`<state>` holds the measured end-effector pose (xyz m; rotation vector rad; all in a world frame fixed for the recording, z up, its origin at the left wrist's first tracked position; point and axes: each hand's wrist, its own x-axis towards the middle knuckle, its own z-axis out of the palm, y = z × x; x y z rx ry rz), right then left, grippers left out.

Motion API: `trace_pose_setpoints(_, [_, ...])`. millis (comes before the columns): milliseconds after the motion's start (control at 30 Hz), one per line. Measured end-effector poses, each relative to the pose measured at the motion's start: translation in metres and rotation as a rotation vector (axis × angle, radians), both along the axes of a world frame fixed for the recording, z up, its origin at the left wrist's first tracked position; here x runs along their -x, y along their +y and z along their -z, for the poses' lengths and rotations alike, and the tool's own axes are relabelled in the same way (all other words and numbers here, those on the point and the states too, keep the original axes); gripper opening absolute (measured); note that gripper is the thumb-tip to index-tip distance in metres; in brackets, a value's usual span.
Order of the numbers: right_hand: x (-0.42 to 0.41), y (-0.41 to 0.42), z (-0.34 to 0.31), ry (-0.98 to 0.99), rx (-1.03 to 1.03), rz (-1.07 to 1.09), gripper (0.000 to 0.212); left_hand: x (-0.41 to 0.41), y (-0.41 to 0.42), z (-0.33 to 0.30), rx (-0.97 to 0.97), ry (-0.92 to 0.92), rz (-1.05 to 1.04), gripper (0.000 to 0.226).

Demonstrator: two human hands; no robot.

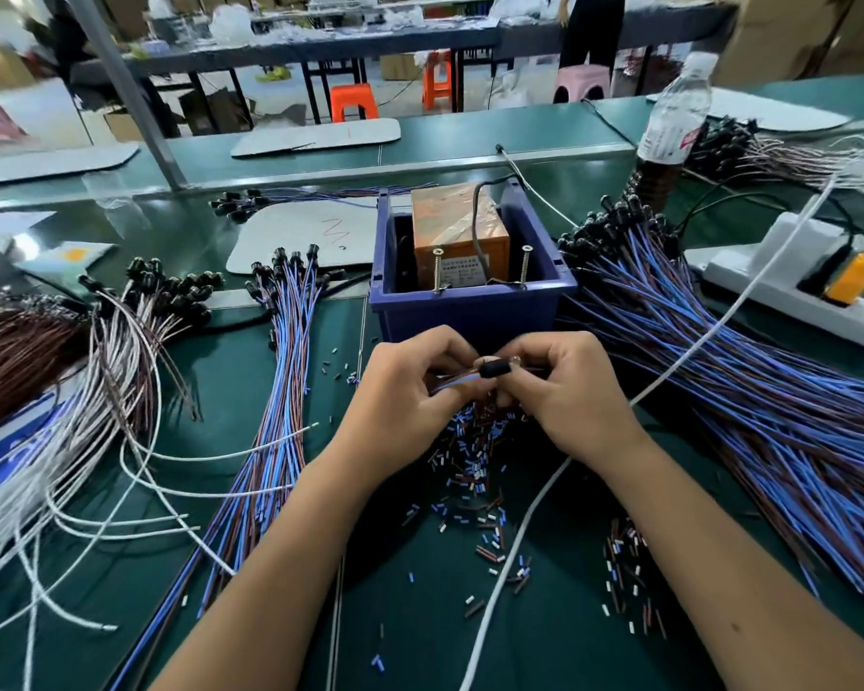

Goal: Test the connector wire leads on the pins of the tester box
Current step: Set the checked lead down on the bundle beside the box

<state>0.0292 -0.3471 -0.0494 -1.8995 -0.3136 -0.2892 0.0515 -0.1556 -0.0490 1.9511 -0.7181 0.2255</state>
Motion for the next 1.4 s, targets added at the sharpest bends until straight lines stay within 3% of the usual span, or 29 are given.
trace_pose_setpoints(300, [-0.002,-0.008,0.001,0.128,-0.231,0.107,0.021,-0.002,0.001,0.003,0.136,0.151,-0.073,0.009])
trace_pose_setpoints(433, [0.0,-0.007,-0.001,0.116,-0.277,0.118,0.032,0.001,0.0,-0.003,0.16,0.224,-0.064,0.015])
trace_pose_setpoints(733, [0.002,-0.012,-0.005,0.115,-0.312,0.053,0.034,0.0,0.007,-0.011,0.279,0.522,-0.004,0.016])
trace_pose_setpoints(933, [0.003,-0.015,-0.008,0.105,-0.338,0.045,0.034,0.0,0.006,-0.012,0.3,0.546,0.045,0.014])
trace_pose_setpoints(1033, [0.0,-0.026,-0.008,0.062,-0.452,0.172,0.031,-0.001,0.009,-0.011,0.314,0.534,0.017,0.018])
trace_pose_setpoints(1133, [-0.003,-0.034,-0.004,0.052,-0.411,0.276,0.028,-0.001,0.009,-0.01,0.356,0.525,-0.002,0.018])
trace_pose_setpoints(1267, [-0.003,-0.02,0.001,0.084,-0.394,0.141,0.037,0.0,0.005,-0.009,0.396,0.531,-0.002,0.019])
trace_pose_setpoints(1400, [0.001,-0.012,0.001,0.052,-0.351,0.049,0.019,0.001,0.003,-0.009,0.414,0.532,-0.018,0.019])
